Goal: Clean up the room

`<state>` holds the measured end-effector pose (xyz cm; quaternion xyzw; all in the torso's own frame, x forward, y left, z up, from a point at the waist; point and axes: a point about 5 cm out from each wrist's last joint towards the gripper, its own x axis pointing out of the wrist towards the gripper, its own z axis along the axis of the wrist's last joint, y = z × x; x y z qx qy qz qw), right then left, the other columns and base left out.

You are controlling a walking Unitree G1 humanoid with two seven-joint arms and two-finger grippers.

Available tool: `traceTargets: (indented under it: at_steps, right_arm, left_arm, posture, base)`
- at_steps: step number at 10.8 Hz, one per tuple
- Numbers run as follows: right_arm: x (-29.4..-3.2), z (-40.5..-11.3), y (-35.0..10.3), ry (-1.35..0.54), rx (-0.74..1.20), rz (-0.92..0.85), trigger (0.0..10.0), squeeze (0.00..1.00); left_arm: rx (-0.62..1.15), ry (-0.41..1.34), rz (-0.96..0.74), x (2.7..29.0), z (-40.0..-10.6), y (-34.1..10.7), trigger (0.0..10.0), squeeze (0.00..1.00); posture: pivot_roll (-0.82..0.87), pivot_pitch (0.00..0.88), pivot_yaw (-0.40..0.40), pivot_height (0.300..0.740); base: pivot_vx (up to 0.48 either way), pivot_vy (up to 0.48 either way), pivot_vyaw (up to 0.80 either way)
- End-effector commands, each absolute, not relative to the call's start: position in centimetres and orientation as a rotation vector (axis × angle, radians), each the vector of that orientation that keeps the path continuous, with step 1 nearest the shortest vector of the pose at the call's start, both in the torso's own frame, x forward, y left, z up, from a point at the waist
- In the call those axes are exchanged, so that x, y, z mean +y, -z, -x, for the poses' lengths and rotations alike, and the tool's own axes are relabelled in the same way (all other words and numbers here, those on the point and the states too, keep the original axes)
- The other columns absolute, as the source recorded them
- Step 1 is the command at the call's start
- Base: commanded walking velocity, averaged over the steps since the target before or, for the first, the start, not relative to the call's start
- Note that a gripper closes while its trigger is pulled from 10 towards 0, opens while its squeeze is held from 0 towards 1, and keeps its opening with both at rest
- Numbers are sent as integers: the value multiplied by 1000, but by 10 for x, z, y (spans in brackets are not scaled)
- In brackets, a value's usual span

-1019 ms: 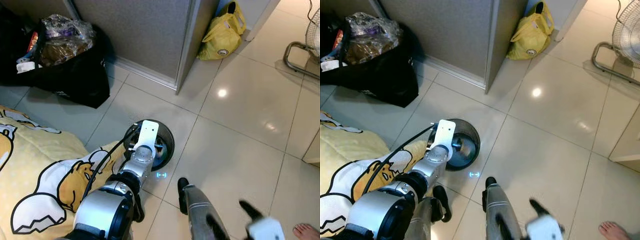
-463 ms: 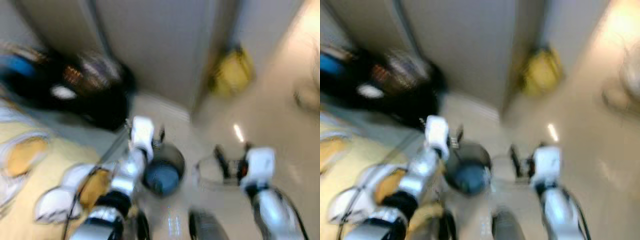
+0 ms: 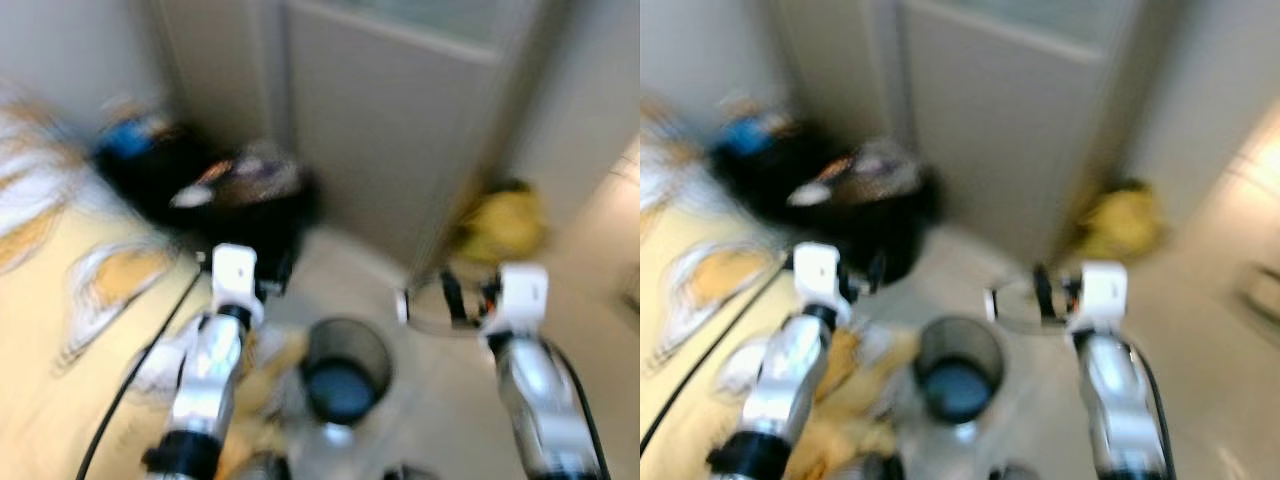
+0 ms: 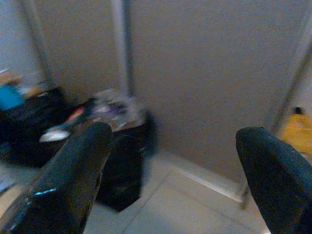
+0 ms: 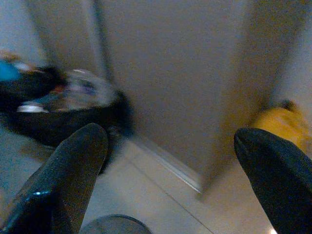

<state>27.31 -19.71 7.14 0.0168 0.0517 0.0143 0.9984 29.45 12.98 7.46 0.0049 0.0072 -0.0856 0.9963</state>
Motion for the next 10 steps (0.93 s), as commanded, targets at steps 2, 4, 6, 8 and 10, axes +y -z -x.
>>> traceTargets:
  at_steps: [2, 4, 6, 8, 10]
  right_arm:
    - [-197, -279, -62, -23, 121, -46, 10000, 0]
    - [-198, -278, -55, -3, 131, -51, 10000, 0]
    - [-196, -273, -46, -17, 145, -50, 10000, 0]
    - [-185, -275, -44, -53, 147, -67, 10000, 0]
    - [-180, -277, -47, -84, 119, -57, 10000, 0]
  left_arm:
    - [-58, 218, -3, 114, -309, -98, 10000, 0]
    - [-34, 259, 19, 106, -311, -103, 10000, 0]
    - [-13, 284, -16, 102, -305, -98, 10000, 0]
    - [13, 233, -7, 110, -307, -92, 10000, 0]
    - [31, 138, -13, 133, -302, -82, 10000, 0]
  posture:
    - [-32, 0, 22, 740]
    - [-44, 0, 36, 740]
    - [-41, 0, 38, 740]
    - [-26, 0, 30, 740]
    - [-22, 0, 33, 740]
  base:
    - [0, 0, 547]
    - [0, 236, 534]
    - [0, 456, 506]
    - [0, 0, 478]
    - [0, 0, 456]
